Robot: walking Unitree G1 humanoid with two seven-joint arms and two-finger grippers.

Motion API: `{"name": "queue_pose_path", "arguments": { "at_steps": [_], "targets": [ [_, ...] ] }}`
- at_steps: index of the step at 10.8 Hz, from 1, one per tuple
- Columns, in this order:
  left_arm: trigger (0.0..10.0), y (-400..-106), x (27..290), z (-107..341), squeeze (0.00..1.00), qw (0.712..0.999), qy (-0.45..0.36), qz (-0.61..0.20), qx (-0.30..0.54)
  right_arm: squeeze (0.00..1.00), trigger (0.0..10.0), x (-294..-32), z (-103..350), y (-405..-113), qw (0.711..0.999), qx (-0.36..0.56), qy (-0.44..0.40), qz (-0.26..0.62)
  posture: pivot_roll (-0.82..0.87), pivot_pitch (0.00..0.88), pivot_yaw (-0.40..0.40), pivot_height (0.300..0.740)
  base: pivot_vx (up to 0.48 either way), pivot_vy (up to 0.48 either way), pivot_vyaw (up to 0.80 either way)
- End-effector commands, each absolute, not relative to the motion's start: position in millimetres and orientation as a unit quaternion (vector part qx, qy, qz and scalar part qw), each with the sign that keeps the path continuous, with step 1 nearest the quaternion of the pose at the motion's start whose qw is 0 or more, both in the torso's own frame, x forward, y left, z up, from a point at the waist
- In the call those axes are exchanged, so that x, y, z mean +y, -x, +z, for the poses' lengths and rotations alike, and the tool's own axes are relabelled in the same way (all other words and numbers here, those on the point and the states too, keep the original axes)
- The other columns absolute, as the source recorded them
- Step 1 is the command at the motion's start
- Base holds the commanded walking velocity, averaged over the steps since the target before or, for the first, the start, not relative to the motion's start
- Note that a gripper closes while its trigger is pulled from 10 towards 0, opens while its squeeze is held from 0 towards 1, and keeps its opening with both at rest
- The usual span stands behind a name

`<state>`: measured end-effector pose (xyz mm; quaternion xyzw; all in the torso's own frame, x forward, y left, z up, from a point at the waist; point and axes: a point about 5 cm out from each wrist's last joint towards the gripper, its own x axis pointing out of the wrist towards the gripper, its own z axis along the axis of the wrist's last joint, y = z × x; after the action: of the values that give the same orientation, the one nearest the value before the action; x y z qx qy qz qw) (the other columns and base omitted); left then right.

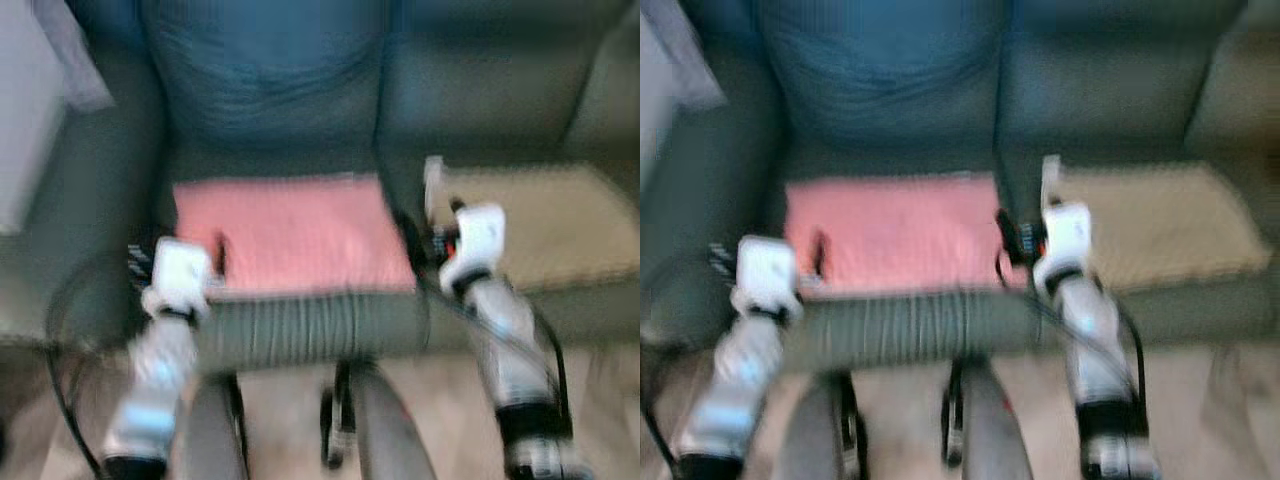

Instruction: Move the pillow to the sofa

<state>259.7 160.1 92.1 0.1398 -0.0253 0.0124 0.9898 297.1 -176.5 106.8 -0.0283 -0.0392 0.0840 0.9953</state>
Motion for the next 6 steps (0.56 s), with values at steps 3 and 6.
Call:
{"name": "queue_pose_path", "arguments": {
  "at_steps": [3,6],
  "targets": [
    [10.0,-261.0,153.9,84.7,0.0,0.994,-0.106,0.014,-0.01,0.0,10.0,-178.2,99.2,-280.7,1.0,-0.026,-0.006,0.017,-0.04,0.0,-0.077,0.74,0.0,0.0,0.0],
    [10.0,-267.8,148.0,80.7,0.0,0.995,-0.099,-0.01,0.001,0.0,10.0,-177.4,102.6,-290.5,1.0,-0.013,-0.005,0.023,-0.05,0.0,-0.075,0.74,0.0,0.0,0.0]
  ]
}}
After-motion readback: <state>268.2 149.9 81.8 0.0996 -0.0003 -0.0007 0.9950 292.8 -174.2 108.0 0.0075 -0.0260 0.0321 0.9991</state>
